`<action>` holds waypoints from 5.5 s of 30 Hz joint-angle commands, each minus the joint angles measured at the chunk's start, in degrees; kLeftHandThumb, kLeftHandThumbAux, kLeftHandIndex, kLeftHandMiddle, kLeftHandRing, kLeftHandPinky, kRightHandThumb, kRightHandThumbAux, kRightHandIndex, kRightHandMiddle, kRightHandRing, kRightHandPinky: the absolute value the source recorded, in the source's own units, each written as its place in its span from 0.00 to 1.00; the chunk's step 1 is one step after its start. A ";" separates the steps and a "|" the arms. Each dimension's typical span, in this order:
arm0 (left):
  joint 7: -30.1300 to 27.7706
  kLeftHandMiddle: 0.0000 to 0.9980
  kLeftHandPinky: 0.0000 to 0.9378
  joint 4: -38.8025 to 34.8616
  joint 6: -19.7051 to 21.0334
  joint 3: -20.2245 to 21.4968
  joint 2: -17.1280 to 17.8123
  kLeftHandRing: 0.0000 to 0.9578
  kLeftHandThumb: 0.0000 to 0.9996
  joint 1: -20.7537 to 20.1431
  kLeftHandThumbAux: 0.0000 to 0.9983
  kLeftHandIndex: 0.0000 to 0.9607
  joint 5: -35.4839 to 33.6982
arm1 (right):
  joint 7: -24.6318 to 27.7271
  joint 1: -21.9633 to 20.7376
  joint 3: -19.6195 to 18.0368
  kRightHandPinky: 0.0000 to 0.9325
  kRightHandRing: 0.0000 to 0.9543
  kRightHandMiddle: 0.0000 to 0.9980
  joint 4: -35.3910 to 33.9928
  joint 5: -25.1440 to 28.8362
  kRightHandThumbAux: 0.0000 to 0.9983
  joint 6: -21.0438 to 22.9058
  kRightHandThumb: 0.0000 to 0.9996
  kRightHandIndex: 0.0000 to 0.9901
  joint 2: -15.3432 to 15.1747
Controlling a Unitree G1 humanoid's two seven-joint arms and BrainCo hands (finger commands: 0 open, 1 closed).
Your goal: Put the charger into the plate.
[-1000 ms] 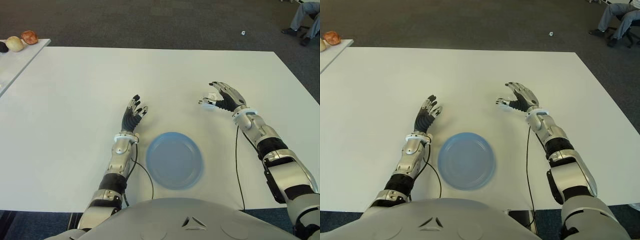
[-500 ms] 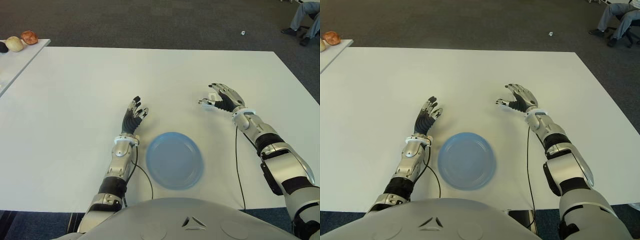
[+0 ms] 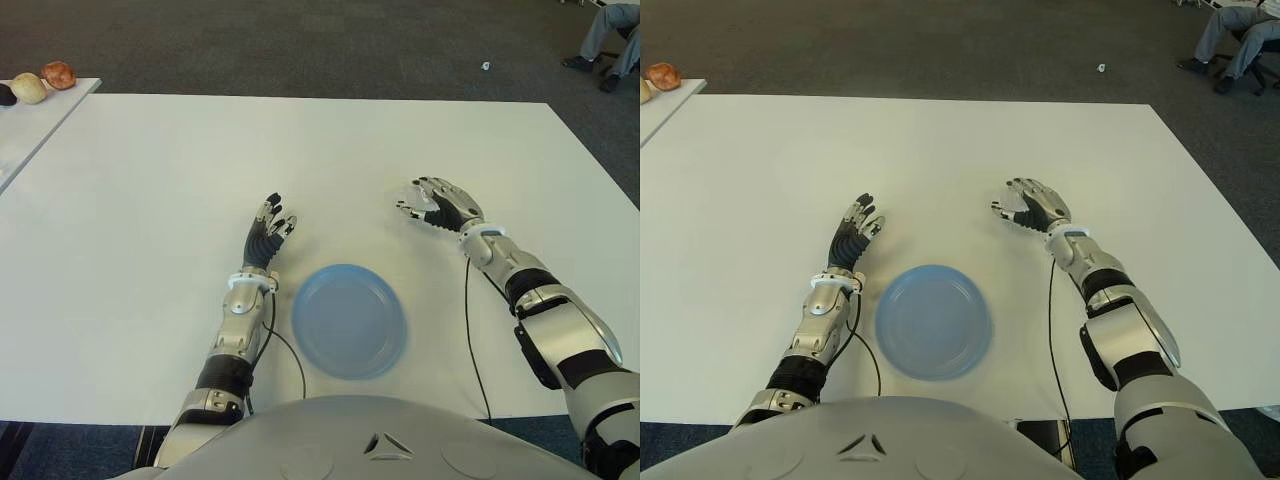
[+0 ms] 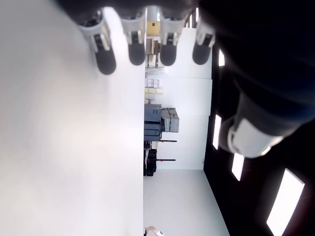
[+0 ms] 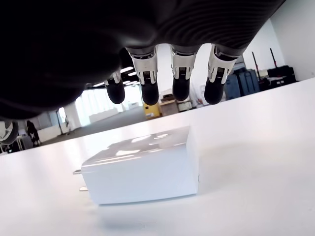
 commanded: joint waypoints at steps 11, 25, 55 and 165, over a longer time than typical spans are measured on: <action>-0.61 0.05 0.10 1.19 4.52 0.36 1.86 0.06 0.13 5.25 0.62 0.00 0.04 | -0.65 -0.48 2.81 0.00 0.00 0.00 3.04 -1.16 0.25 0.53 0.19 0.00 1.13; -1.12 0.07 0.12 -0.23 4.26 0.51 2.64 0.09 0.09 6.43 0.66 0.00 -0.25 | 1.56 1.45 4.27 0.00 0.00 0.00 4.07 -1.00 0.30 -2.81 0.12 0.00 0.87; -0.34 0.09 0.12 -2.31 4.48 1.57 1.99 0.10 0.00 7.38 0.63 0.00 -0.95 | 26.17 9.66 4.57 0.00 0.00 0.00 -10.90 4.97 0.33 -11.12 0.00 0.00 -7.89; -3.46 0.09 0.09 -1.34 4.11 2.01 3.52 0.09 0.00 7.72 0.59 0.01 -1.41 | 16.55 34.06 -17.53 0.00 0.00 0.00 -67.32 -2.22 0.19 25.00 0.14 0.00 -3.90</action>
